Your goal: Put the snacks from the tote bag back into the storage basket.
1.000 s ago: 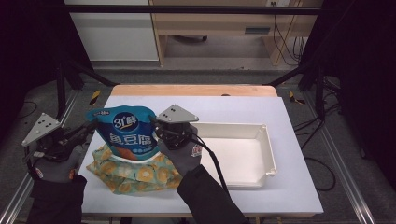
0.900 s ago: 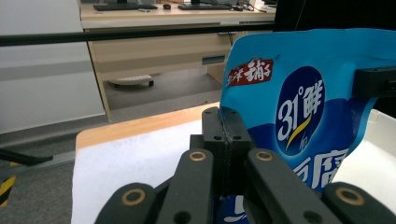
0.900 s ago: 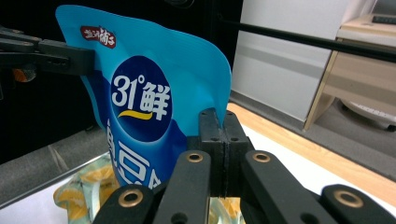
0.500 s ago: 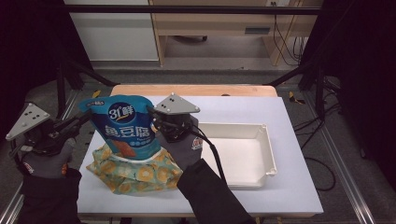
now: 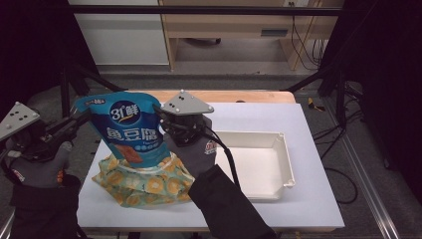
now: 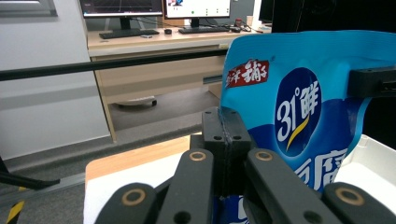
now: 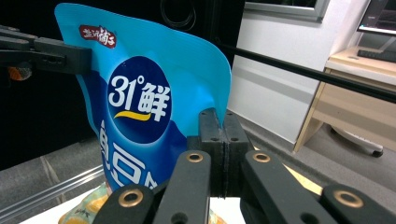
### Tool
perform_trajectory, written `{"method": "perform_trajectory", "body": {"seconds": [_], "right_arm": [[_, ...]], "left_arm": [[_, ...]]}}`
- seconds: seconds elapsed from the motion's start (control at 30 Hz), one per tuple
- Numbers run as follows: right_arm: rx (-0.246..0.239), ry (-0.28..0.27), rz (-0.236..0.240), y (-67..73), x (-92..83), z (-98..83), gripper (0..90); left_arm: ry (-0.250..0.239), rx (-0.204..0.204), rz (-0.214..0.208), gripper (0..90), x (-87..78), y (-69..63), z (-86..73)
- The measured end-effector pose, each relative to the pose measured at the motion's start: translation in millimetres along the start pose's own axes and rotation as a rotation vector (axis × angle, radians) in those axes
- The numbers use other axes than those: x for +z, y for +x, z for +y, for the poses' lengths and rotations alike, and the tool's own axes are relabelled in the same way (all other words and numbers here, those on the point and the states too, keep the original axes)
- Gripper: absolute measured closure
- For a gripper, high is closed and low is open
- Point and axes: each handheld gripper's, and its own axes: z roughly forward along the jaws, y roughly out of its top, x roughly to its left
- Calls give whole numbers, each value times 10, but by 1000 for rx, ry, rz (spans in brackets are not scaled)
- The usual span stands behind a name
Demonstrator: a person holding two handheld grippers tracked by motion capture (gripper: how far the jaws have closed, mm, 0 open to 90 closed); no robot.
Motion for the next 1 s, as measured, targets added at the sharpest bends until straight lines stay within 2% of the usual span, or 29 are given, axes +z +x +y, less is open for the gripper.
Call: {"method": "perform_trajectory", "body": {"seconds": [0.5, 0.87, 1.0], "right_arm": [[-28, -24, -6, 6, -153, 216, 900], [-37, -26, -28, -91, -346, 217, 900], [-35, -27, -43, -147, -420, 204, 900]], "left_arm": [[-31, 14, -8, 900, -112, -105, 207], [-37, 21, -40, 900, -42, -250, 247], [-37, 26, -54, 900, 18, -350, 272]]}}
